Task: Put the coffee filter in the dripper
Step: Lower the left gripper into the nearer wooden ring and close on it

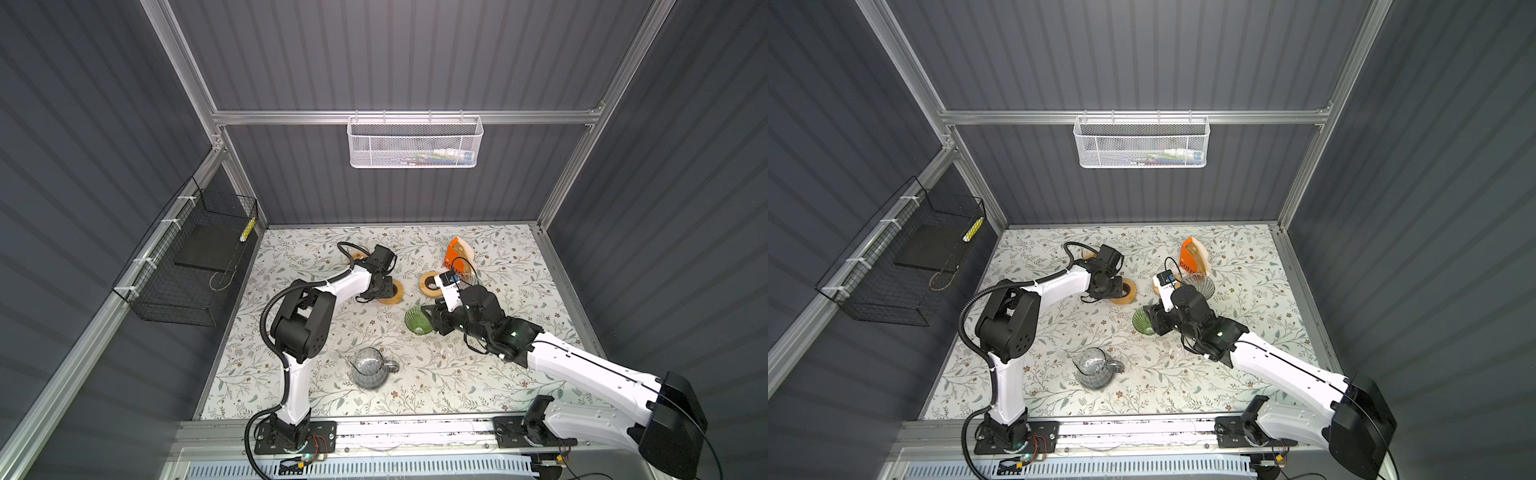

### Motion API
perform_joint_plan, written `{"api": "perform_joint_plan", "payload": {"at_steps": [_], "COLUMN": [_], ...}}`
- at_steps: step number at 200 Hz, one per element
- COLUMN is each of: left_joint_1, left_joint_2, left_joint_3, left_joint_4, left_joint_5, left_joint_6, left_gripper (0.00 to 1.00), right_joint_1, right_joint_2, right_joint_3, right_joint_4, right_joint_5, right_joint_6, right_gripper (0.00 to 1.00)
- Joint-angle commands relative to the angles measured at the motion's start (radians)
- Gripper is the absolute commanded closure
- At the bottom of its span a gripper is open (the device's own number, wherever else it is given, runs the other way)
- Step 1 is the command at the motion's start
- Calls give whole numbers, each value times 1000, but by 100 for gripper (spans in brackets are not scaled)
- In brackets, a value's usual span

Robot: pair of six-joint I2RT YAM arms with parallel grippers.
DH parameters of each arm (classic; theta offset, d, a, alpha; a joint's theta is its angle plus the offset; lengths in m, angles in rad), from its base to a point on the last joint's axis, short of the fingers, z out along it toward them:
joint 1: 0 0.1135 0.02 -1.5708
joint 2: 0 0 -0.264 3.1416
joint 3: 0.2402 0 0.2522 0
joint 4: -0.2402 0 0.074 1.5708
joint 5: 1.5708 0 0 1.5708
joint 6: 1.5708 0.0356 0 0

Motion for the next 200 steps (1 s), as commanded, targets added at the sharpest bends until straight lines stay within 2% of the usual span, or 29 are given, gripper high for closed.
{"api": "perform_joint_plan", "payload": {"at_steps": [1,111,129,154,200], "left_joint_1": [-6,-6,-6,-6,-6], "left_joint_2": [18,34,28,9,-28], "left_joint_3": [12,11,4,-4,-21], "left_joint_4": [4,27,32,31,25], "left_joint_5": [7,5,5,1,-6], "left_joint_6": [-12,-16,-15,-12,-11], "left_gripper": [51,57,68,76,83], "right_joint_1": [-3,-4,-4,-4,-5], "right_joint_2": [-1,4,4,5,5], "right_joint_3": [1,9,9,10,13], "right_joint_4": [5,-1,-2,-3,-3], "right_joint_5": [-8,-9,-9,-12,-18], "right_joint_6": [4,2,1,3,5], "right_gripper": [46,46,46,46,46]}}
